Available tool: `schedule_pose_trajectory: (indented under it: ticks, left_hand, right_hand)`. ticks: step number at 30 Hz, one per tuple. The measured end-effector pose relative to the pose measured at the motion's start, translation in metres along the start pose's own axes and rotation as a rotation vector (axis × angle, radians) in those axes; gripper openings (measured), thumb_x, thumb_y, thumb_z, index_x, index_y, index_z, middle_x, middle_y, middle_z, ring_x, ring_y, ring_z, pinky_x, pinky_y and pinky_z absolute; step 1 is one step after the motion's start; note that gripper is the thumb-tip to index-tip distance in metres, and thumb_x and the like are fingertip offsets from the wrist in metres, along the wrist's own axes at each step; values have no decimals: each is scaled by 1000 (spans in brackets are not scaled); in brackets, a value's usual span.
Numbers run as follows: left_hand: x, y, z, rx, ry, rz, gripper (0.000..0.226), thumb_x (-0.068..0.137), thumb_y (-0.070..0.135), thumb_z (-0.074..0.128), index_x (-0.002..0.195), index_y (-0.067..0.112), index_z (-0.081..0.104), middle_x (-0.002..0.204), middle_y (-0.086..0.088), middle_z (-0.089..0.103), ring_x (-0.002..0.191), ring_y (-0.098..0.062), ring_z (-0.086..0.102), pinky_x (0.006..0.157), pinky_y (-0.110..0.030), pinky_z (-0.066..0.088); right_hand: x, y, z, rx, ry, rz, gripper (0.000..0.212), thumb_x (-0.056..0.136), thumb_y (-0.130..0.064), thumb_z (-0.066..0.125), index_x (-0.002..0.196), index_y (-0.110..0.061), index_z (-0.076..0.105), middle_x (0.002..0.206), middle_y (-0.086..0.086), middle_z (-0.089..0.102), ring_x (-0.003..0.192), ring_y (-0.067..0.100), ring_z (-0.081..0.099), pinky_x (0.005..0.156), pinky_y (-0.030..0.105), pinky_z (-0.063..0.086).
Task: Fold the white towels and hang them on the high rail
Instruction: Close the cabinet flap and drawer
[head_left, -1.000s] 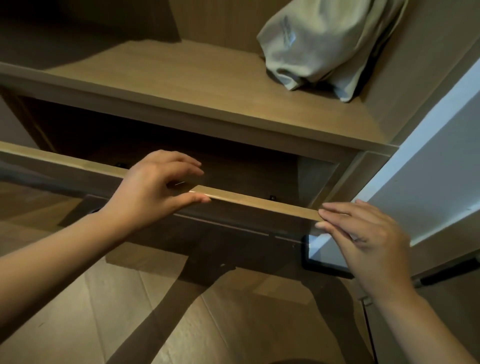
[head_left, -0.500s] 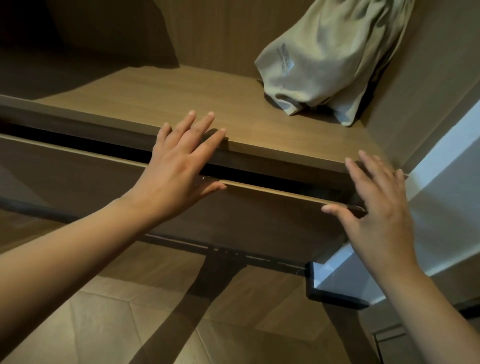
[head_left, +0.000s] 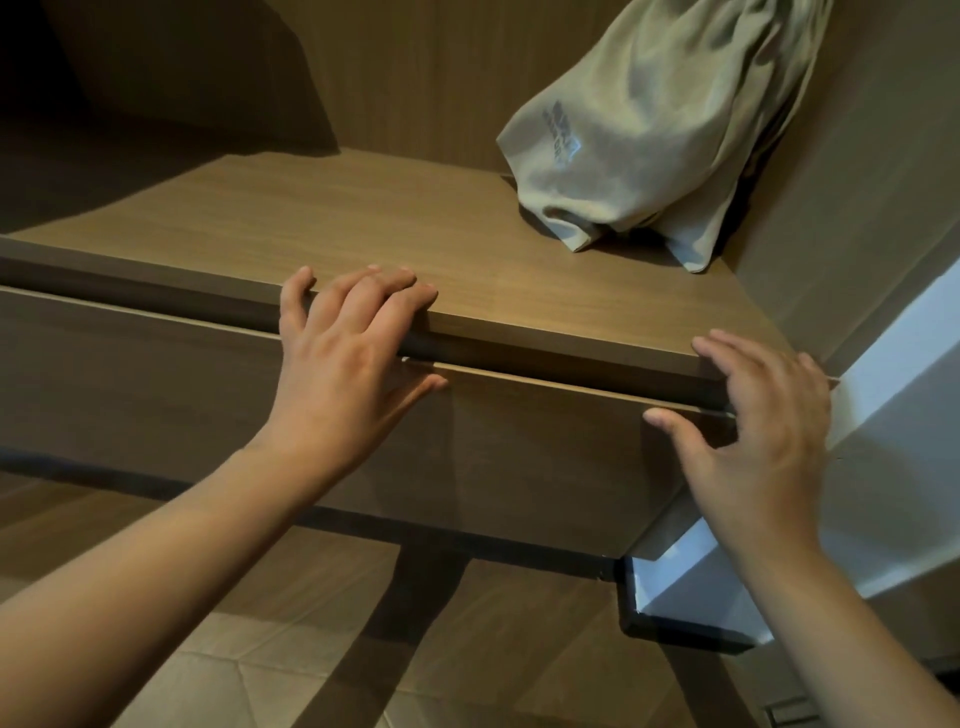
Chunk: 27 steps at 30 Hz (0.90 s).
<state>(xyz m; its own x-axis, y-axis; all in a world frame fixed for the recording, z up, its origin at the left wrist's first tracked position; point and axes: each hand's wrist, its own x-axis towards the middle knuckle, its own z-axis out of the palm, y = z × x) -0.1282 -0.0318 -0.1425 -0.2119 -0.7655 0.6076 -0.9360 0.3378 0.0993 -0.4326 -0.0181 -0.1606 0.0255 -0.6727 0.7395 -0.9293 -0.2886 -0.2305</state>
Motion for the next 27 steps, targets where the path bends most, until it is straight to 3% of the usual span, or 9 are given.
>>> schedule_pose_trajectory:
  ticks: [10, 17, 23, 27]
  left_hand:
    - [2, 1, 6, -2, 74, -25, 62, 77, 35, 78, 131, 14, 55, 134, -10, 54, 125, -34, 48, 109, -60, 24]
    - [1, 0, 6, -26, 74, -23, 59, 79, 35, 74, 131, 15, 53, 135, -10, 53, 125, -34, 47, 109, -60, 25]
    - [1, -3, 9, -18, 56, -27, 58, 82, 39, 72, 131, 15, 52, 136, -10, 53, 124, -35, 48, 107, -61, 26]
    - [3, -2, 2, -37, -54, -66, 68, 78, 53, 66, 133, 18, 50, 137, -9, 51, 125, -33, 48, 108, -61, 25]
  right_hand:
    - [2, 0, 7, -41, 85, -17, 57, 73, -27, 83, 120, -8, 57, 121, 13, 60, 118, 26, 47, 109, 35, 21]
    - [-2, -3, 8, -47, 73, 6, 57, 75, -27, 81, 122, -7, 57, 123, 14, 59, 121, 27, 46, 114, 37, 21]
    - [-3, -3, 7, -40, 39, 41, 54, 82, -30, 77, 126, -11, 52, 127, 11, 56, 124, 25, 45, 117, 31, 14]
    - [-3, -11, 1, -42, -32, 94, 53, 81, -31, 74, 124, -11, 52, 126, 9, 53, 125, 25, 46, 120, 33, 14]
